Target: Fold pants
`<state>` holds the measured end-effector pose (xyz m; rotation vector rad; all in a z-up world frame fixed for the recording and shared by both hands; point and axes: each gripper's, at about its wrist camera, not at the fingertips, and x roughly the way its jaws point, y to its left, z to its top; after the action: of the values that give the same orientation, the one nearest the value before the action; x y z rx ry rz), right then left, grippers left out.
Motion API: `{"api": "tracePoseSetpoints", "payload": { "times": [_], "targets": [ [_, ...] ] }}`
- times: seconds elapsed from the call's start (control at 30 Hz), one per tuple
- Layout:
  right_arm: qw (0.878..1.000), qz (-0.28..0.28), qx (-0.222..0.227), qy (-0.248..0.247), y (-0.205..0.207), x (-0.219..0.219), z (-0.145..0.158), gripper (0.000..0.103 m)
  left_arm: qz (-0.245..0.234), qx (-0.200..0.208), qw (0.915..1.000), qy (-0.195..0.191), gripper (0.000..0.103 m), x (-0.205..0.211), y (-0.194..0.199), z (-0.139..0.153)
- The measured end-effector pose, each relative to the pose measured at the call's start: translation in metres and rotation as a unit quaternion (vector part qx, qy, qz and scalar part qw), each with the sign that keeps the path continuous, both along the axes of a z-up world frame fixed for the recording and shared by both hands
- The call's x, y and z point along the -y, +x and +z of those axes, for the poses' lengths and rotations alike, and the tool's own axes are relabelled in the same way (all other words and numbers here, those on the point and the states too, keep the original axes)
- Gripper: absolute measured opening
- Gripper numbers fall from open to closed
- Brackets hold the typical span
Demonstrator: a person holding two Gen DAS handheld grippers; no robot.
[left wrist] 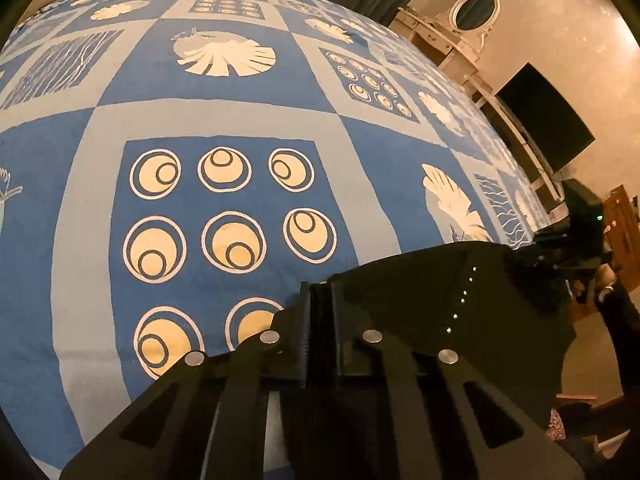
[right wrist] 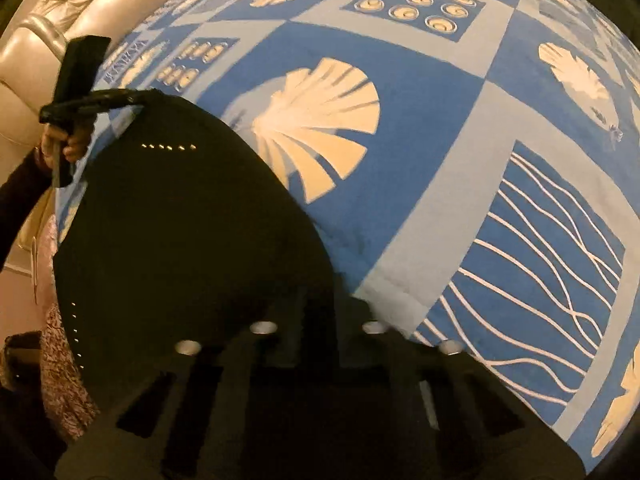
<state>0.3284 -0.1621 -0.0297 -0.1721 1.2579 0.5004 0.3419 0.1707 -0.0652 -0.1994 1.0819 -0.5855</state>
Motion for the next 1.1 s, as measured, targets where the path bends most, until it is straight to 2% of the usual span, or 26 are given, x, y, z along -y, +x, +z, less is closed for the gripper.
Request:
{"api": "tracePoseSetpoints", "payload": {
  "times": [0.17,0.33,0.53,0.63,0.73,0.83,0.97,1.1],
  "targets": [
    [0.999,-0.019,0.041,0.006,-0.018,-0.002,0.021,0.008,-0.003,0.021,0.9997,-0.015,0.006,0.001,-0.008,0.01],
    [0.995,-0.027,0.091,0.007,-0.044,-0.012,0.046,0.007,0.004,0.033,0.9975,-0.063,0.006,-0.008,-0.021,0.029],
    [0.987,-0.031,0.156,-0.01,-0.099,-0.028,0.072,0.007,-0.005,0.062,0.9896,-0.13,0.006,-0.024,-0.072,0.064],
    [0.981,-0.029,0.188,-0.026,-0.144,-0.038,0.08,0.008,-0.002,0.075,0.9835,-0.165,0.007,-0.037,-0.106,0.078],
    [0.979,-0.029,0.202,-0.025,-0.182,-0.045,0.079,0.008,0.0,0.084,0.9767,-0.197,0.007,-0.05,-0.147,0.088],
    [0.977,-0.028,0.21,-0.023,-0.224,-0.053,0.069,0.008,-0.005,0.081,0.9771,-0.197,0.007,-0.053,-0.186,0.087],
    [0.978,-0.024,0.204,-0.036,-0.272,-0.065,0.04,0.008,0.0,0.05,0.982,-0.182,0.007,-0.054,-0.233,0.063],
    [0.984,-0.016,0.174,-0.042,-0.296,-0.078,0.009,0.008,0.022,0.014,0.9837,-0.178,0.008,-0.06,-0.258,0.033]
  ]
}}
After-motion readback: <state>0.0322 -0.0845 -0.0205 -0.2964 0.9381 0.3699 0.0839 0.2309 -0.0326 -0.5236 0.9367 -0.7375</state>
